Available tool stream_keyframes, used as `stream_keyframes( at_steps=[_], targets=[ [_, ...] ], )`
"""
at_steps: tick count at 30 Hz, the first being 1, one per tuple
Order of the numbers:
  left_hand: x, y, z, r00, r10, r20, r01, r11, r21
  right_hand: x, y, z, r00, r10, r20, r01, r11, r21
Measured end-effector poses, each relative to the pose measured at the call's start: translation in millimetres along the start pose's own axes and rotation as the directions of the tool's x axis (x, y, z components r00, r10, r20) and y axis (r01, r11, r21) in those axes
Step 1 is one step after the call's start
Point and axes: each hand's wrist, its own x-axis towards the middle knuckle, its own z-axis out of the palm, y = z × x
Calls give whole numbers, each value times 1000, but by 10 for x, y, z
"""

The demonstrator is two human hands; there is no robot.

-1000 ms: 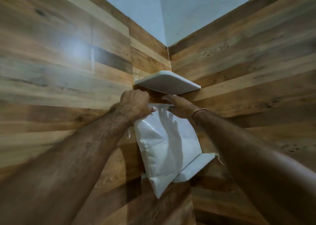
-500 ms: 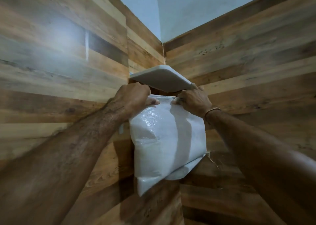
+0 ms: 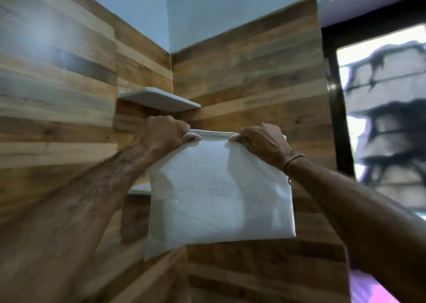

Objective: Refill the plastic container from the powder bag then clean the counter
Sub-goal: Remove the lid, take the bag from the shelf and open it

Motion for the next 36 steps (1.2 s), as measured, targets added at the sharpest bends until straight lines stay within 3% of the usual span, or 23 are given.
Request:
stream_keyframes(
  at_steps=[4, 8, 13, 19, 23, 28, 36],
  targets=[
    [-635, 953, -108, 1000, 5, 12, -3, 990, -139, -1079, 126, -529, 998, -17, 66, 20, 999, -35],
    [-1266, 1936, -235, 997, 65, 31, -56, 972, -229, -2204, 204, -976, 969, 44, 245, -34, 998, -46],
    [-2015, 3000, -272, 980, 179, 90, -125, 898, -423, -3461, 156, -1246, 875, 128, 466, -156, 987, 21],
    [-3092, 3922, -100, 935, 117, 335, 68, 867, -494, -4634, -27, -1349, 709, 177, 683, -296, 953, 60],
    [-3673, 4333, -139, 910, 82, 407, 146, 855, -498, -5200, -176, -1295, 654, 192, 731, -360, 930, 78],
    [-4349, 4669, -218, 823, 45, 566, 243, 873, -423, -5835, -400, -1169, 603, 191, 775, -422, 900, 106],
    [-4663, 4481, -524, 762, -44, 646, 366, 851, -375, -6033, -481, -1126, 693, 315, 649, -435, 900, 27]
  ],
)
